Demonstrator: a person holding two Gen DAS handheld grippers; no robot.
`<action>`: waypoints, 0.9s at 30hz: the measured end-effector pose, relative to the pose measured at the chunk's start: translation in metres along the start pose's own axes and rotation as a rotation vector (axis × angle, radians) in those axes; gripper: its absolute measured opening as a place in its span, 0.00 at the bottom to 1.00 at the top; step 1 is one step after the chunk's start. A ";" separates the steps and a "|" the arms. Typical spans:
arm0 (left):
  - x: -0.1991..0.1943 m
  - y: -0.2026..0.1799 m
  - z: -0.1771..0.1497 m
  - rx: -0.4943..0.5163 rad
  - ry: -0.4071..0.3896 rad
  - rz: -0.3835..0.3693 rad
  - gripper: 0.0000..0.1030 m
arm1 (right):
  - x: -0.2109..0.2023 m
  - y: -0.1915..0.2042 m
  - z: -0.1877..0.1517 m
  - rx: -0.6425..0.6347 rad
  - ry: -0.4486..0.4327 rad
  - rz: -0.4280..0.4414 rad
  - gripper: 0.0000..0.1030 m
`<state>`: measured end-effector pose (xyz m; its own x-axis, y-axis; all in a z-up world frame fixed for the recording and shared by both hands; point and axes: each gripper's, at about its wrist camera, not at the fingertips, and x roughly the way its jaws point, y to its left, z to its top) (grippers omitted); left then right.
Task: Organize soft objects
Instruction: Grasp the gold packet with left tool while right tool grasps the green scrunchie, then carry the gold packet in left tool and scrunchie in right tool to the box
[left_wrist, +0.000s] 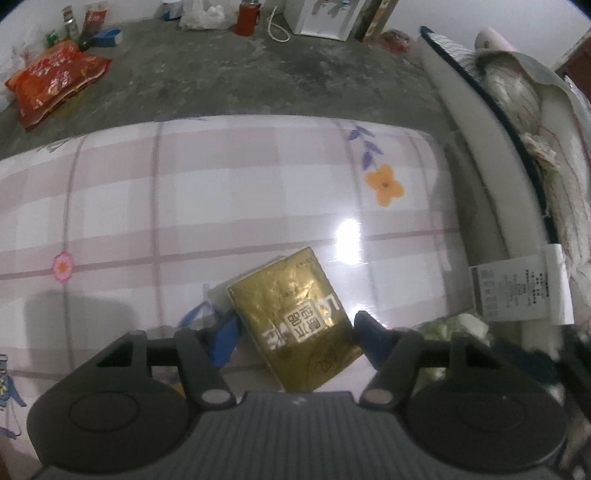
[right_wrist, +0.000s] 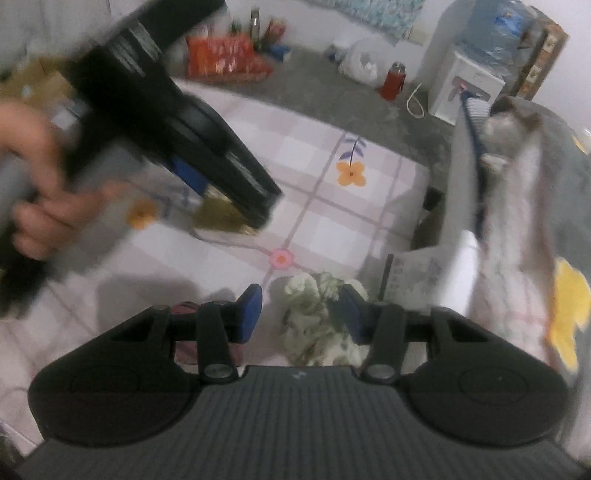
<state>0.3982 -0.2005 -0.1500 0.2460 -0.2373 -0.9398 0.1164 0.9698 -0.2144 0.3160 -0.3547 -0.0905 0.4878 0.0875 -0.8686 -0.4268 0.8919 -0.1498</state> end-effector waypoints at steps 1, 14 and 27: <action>-0.002 0.004 0.001 -0.004 0.002 0.001 0.66 | 0.009 0.001 0.003 -0.013 0.022 -0.015 0.44; -0.015 0.023 -0.012 0.012 -0.010 0.027 0.61 | 0.040 0.003 0.004 0.093 0.143 -0.038 0.10; -0.149 0.014 -0.073 0.107 -0.169 -0.124 0.61 | -0.131 0.005 -0.037 0.435 -0.240 0.229 0.10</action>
<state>0.2928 -0.1472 -0.0328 0.3801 -0.3690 -0.8481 0.2552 0.9232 -0.2873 0.2221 -0.3782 0.0050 0.6016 0.3541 -0.7160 -0.2129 0.9350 0.2836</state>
